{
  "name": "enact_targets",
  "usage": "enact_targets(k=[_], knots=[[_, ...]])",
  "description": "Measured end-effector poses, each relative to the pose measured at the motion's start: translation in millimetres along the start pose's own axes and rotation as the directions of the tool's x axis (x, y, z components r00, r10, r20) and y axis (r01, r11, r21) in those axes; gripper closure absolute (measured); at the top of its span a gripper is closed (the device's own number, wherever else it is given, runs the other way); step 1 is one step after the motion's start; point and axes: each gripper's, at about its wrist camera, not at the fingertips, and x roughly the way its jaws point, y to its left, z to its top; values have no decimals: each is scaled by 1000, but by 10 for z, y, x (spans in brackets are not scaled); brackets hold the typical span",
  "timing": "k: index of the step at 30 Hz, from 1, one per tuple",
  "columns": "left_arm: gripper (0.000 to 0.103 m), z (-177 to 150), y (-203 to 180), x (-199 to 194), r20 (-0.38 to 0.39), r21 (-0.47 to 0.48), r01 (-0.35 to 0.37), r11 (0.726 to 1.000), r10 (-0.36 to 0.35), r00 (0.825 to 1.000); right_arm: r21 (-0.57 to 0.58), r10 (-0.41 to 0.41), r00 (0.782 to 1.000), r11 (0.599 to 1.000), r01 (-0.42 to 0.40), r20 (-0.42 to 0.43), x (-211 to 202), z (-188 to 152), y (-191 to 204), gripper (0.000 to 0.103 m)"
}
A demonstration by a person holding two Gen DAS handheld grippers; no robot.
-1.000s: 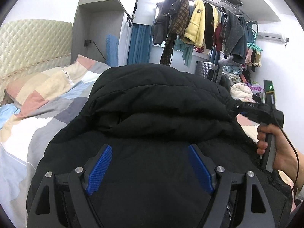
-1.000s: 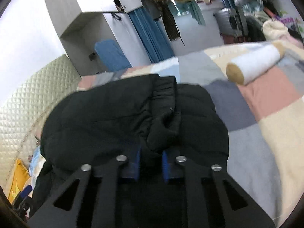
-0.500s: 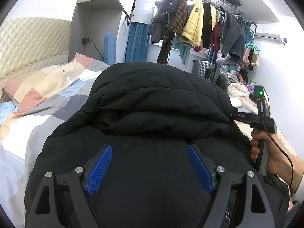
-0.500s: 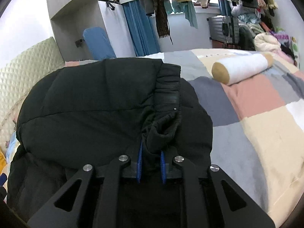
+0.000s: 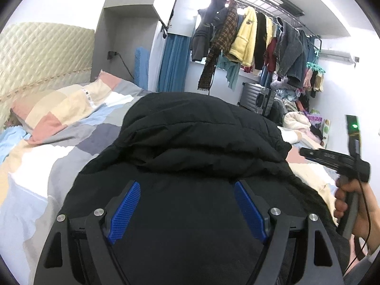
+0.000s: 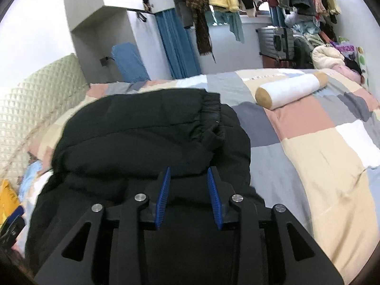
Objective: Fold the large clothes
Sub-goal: 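Lift the hem with the right gripper and fold it toward the collar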
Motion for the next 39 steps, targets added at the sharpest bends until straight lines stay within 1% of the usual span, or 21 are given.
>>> enact_targets(k=[3, 5, 8, 12, 14, 15, 17, 18, 20, 21, 22, 24, 26, 29, 31, 33, 35, 36, 37, 38, 39], knots=[[22, 20, 56, -107, -15, -19, 17, 1000, -17, 1000, -31, 27, 999, 999, -26, 18, -327, -23, 111, 69], [22, 42, 94, -171, -39, -22, 27, 999, -28, 999, -21, 61, 998, 998, -61, 1, -507, -91, 109, 69], [22, 52, 170, -276, -65, -23, 29, 999, -30, 997, -8, 75, 996, 997, -76, -56, -740, -233, 62, 66], [22, 40, 359, -335, -156, -85, 58, 995, -71, 985, 65, 102, 984, 993, -94, -147, -897, -415, -185, 60], [22, 51, 470, -367, -207, -122, 51, 991, -75, 976, 136, 103, 975, 988, -77, -196, -924, -501, -390, 57], [22, 55, 533, -382, -237, -143, 44, 989, -77, 968, 170, 105, 970, 983, -68, -217, -922, -534, -475, 52], [22, 65, 705, -420, -309, -194, 37, 980, -97, 946, 269, 131, 952, 962, -54, -278, -889, -657, -693, 48], [22, 53, 771, -436, -332, -210, 21, 977, -91, 939, 300, 141, 943, 953, -47, -301, -868, -701, -761, 47], [22, 46, 949, -474, -399, -246, -19, 969, -83, 913, 363, 155, 920, 932, -15, -359, -778, -828, -888, 44], [22, 40, 1035, -495, -418, -267, -30, 963, -87, 904, 383, 158, 911, 924, 0, -381, -736, -870, -923, 41], [22, 26, 1139, -516, -434, -296, -52, 954, -85, 897, 399, 161, 902, 917, 14, -401, -692, -908, -954, 35], [22, -8, 1309, -524, -455, -319, -92, 943, -67, 888, 415, 152, 894, 909, 41, -422, -667, -956, -987, 28], [22, -60, 1504, -506, -490, -358, -134, 924, -64, 869, 419, 109, 891, 903, 96, -441, -633, -987, -1048, 25], [22, -176, 1744, -434, -532, -423, -175, 889, -87, 842, 429, 31, 889, 883, 190, -457, -647, -1035, -1164, 22], [22, -259, 1850, -381, -548, -457, -200, 867, -97, 831, 425, -4, 869, 871, 246, -495, -612, -1085, -1220, 21], [22, -357, 1938, -318, -552, -509, -225, 831, -115, 826, 453, 32, 846, 855, 253, -532, -550, -1182, -1283, 21], [22, -446, 1960, -250, -567, -535, -238, 810, -136, 812, 496, 72, 818, 824, 273, -571, -466, -1315, -1323, 20], [22, -483, 1969, -233, -569, -545, -243, 802, -142, 810, 507, 88, 808, 816, 277, -583, -441, -1359, -1325, 20], [22, -502, 1970, -217, -567, -554, -244, 796, -147, 811, 524, 126, 797, 811, 261, -591, -393, -1384, -1301, 20], [22, -521, 1971, -198, -564, -562, -242, 791, -152, 812, 552, 185, 794, 806, 215, -579, -367, -1401, -1252, 20], [22, -535, 1967, -194, -565, -565, -242, 789, -156, 810, 566, 223, 800, 807, 169, -557, -379, -1386, -1188, 17]])
